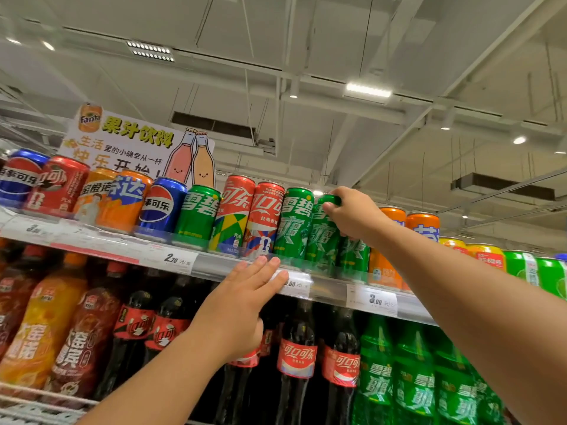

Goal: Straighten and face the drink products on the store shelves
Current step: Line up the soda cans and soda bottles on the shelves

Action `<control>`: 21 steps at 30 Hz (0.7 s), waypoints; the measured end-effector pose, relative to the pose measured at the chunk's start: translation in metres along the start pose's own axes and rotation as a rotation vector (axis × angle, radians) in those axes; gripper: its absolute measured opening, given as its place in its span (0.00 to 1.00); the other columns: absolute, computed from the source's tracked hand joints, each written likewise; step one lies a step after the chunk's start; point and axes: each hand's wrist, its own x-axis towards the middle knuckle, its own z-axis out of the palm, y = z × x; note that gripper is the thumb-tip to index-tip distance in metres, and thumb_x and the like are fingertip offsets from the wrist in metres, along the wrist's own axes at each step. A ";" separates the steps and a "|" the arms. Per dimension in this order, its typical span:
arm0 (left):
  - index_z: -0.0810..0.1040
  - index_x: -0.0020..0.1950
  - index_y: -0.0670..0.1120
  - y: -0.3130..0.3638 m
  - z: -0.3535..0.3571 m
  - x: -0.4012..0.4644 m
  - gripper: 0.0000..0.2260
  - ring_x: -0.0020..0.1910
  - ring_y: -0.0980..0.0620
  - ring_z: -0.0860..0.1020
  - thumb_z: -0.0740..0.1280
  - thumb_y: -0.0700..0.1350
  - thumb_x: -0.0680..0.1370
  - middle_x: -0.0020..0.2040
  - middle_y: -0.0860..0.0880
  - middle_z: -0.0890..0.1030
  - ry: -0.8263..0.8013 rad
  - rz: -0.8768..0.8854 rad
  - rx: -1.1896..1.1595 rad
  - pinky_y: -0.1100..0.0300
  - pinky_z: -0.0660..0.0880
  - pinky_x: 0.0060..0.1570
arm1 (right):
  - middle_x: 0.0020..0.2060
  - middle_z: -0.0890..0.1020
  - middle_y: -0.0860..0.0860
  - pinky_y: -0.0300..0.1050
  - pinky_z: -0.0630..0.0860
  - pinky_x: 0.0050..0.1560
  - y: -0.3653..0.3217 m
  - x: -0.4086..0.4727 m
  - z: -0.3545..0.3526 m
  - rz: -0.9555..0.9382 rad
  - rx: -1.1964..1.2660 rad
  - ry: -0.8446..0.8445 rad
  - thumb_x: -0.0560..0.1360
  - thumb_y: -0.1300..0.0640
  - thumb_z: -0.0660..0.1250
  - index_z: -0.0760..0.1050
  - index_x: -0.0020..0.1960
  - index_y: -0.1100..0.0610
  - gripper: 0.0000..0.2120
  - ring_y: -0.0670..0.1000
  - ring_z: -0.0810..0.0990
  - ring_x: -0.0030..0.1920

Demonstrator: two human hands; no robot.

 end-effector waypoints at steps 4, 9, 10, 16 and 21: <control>0.44 0.79 0.56 0.001 -0.002 0.000 0.38 0.72 0.59 0.30 0.58 0.39 0.74 0.77 0.58 0.37 -0.008 0.008 -0.010 0.63 0.24 0.67 | 0.45 0.77 0.55 0.43 0.75 0.28 -0.008 0.000 0.004 0.058 0.015 -0.045 0.82 0.53 0.58 0.64 0.70 0.58 0.19 0.53 0.80 0.39; 0.43 0.79 0.55 0.003 -0.004 -0.001 0.39 0.75 0.58 0.33 0.59 0.39 0.74 0.79 0.55 0.38 -0.032 0.002 0.000 0.62 0.24 0.66 | 0.79 0.48 0.54 0.51 0.64 0.69 -0.019 -0.030 0.028 -0.054 -0.092 0.037 0.77 0.68 0.58 0.46 0.79 0.58 0.35 0.56 0.57 0.76; 0.42 0.79 0.55 0.003 -0.004 -0.001 0.39 0.76 0.56 0.34 0.60 0.39 0.74 0.79 0.55 0.38 -0.044 -0.004 0.015 0.61 0.24 0.67 | 0.79 0.45 0.52 0.50 0.63 0.69 -0.020 -0.044 0.035 -0.075 -0.059 0.074 0.75 0.70 0.59 0.45 0.79 0.56 0.38 0.56 0.55 0.76; 0.39 0.79 0.53 0.006 0.000 -0.002 0.41 0.77 0.52 0.36 0.62 0.42 0.74 0.79 0.52 0.37 -0.075 -0.025 0.104 0.52 0.32 0.73 | 0.77 0.59 0.55 0.51 0.56 0.73 0.017 -0.132 0.080 -0.265 -0.252 0.179 0.77 0.60 0.61 0.64 0.75 0.56 0.26 0.57 0.58 0.74; 0.39 0.79 0.52 0.005 0.002 -0.003 0.42 0.77 0.50 0.37 0.63 0.43 0.73 0.79 0.50 0.38 -0.089 -0.012 0.175 0.52 0.32 0.72 | 0.78 0.47 0.52 0.46 0.36 0.75 0.034 -0.154 0.096 -0.265 -0.368 0.066 0.79 0.58 0.58 0.51 0.79 0.55 0.31 0.52 0.42 0.78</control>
